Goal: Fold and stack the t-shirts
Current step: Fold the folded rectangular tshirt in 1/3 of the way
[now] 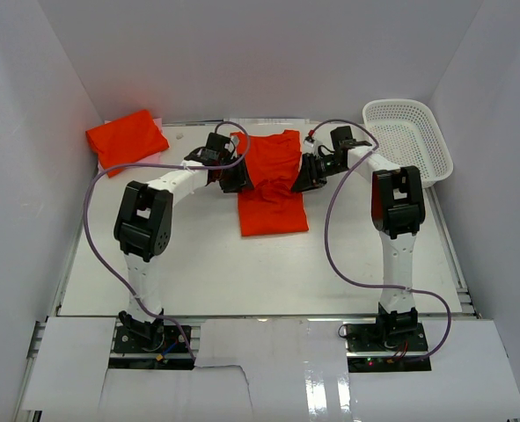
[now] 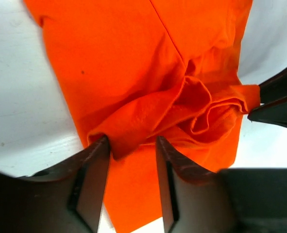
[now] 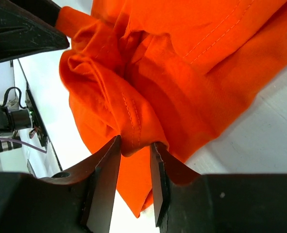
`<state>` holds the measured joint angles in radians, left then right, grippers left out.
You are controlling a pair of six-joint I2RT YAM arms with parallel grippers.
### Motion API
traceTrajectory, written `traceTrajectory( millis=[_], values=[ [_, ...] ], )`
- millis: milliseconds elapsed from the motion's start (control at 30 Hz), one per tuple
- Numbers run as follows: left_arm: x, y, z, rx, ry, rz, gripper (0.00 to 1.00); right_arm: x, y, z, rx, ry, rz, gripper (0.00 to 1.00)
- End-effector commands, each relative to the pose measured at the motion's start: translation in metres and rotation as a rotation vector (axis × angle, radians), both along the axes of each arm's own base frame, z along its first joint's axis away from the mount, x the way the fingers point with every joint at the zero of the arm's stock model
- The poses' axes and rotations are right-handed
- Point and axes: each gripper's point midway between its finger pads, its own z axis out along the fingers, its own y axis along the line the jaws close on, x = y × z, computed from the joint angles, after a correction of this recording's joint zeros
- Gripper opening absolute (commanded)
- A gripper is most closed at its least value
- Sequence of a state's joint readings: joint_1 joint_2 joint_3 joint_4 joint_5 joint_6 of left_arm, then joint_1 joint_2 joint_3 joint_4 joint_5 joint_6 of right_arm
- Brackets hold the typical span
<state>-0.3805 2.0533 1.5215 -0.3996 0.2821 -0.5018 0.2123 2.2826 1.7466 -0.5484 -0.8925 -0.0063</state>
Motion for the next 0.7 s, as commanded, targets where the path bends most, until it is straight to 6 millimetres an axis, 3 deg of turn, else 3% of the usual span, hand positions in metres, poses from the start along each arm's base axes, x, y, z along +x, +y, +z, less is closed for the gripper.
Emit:
traceTrajectory(
  millis=[0, 67, 233, 367, 400, 467, 533, 667],
  values=[
    [0.019, 0.009, 0.054, -0.002, -0.152, 0.053, 0.54, 0.016, 0.0, 0.035, 0.035, -0.117, 0.001, 0.37],
    [0.021, 0.014, 0.066, 0.008, -0.189, 0.074, 0.59, 0.019, -0.001, 0.04, 0.035, -0.141, 0.002, 0.36],
    [0.028, 0.024, 0.093, 0.02, -0.282, 0.131, 0.61, 0.032, -0.007, 0.063, 0.034, -0.24, -0.031, 0.36],
    [0.03, 0.028, 0.115, 0.023, -0.348, 0.134, 0.61, 0.043, -0.011, 0.088, 0.039, -0.354, -0.051, 0.36],
    [0.029, 0.028, 0.129, 0.011, -0.385, 0.129, 0.61, 0.043, -0.012, 0.1, 0.044, -0.389, -0.055, 0.37],
    [0.021, 0.027, 0.131, -0.006, -0.39, 0.107, 0.61, 0.04, -0.014, 0.106, 0.04, -0.415, -0.062, 0.37],
    [0.011, 0.023, 0.147, -0.053, -0.436, 0.077, 0.61, 0.037, -0.013, 0.123, 0.067, -0.483, -0.054, 0.38],
    [-0.025, 0.003, 0.139, -0.147, -0.432, -0.053, 0.61, 0.012, -0.006, 0.122, 0.148, -0.435, -0.023, 0.33]
  ],
)
